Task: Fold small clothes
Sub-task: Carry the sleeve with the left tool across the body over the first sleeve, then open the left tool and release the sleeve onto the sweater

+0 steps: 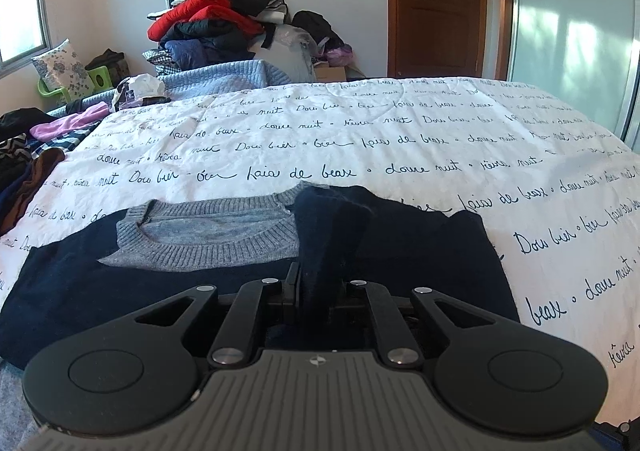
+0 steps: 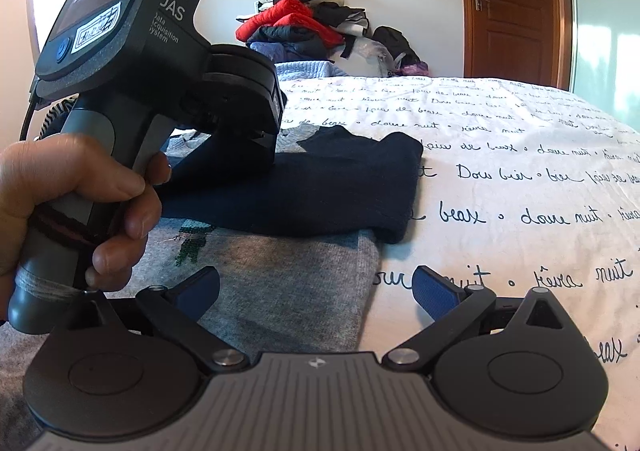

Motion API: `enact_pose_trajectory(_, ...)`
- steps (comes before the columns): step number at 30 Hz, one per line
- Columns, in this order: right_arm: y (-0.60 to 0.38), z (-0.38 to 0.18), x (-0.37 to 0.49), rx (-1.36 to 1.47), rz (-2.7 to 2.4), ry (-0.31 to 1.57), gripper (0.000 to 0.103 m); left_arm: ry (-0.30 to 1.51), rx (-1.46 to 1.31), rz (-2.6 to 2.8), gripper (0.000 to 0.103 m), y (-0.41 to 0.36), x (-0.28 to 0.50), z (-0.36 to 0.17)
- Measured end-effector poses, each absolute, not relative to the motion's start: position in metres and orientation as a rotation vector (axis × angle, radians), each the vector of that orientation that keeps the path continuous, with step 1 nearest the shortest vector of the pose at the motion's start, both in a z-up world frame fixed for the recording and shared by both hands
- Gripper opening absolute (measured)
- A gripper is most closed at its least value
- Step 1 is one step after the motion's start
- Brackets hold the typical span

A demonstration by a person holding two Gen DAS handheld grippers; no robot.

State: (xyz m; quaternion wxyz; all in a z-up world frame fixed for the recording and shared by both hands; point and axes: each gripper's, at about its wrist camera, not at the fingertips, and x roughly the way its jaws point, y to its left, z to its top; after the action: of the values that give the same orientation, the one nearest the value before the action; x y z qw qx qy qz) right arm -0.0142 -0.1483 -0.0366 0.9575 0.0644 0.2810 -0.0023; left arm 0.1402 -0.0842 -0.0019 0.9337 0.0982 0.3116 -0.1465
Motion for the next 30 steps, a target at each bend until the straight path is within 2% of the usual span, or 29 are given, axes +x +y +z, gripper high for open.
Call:
enact_pose_trajectory(4,-0.149,-0.036,-0.016,0.127,-0.011,0.572,0.103,0.629,0.216,-0.301,0.017,-0.086,0.136,-0.002)
enact_pose_trajectory(10,-0.151,-0.037,-0.020,0.117,-0.019,0.576,0.103,0.613,0.233,-0.313,0.033,-0.089,0.131,0.001)
enact_pose_trajectory(15,-0.151,-0.037,-0.024,0.113,-0.027,0.582,0.103,0.608,0.230,-0.315,0.040,-0.089,0.127,0.003)
enact_pose_trajectory(18,-0.152,-0.038,-0.025,0.112,-0.030,0.586,0.103,0.600,0.221,-0.323,0.048,-0.087,0.125,0.007)
enact_pose_trajectory(20,-0.153,-0.039,-0.025,0.111,-0.034,0.589,0.103,0.588,0.213,-0.348,0.057,-0.087,0.123,0.011)
enact_pose_trajectory(22,-0.153,-0.040,-0.026,0.111,-0.038,0.592,0.103,0.569,0.201,-0.368,0.062,-0.086,0.119,0.018)
enact_pose_trajectory(26,-0.154,-0.036,-0.027,0.110,-0.043,0.584,0.103,0.520,0.173,-0.374,0.068,-0.074,0.118,0.037)
enact_pose_trajectory(30,-0.155,-0.024,-0.020,0.108,-0.044,0.545,0.103,0.498,0.168,-0.276,0.071,-0.046,0.127,0.049)
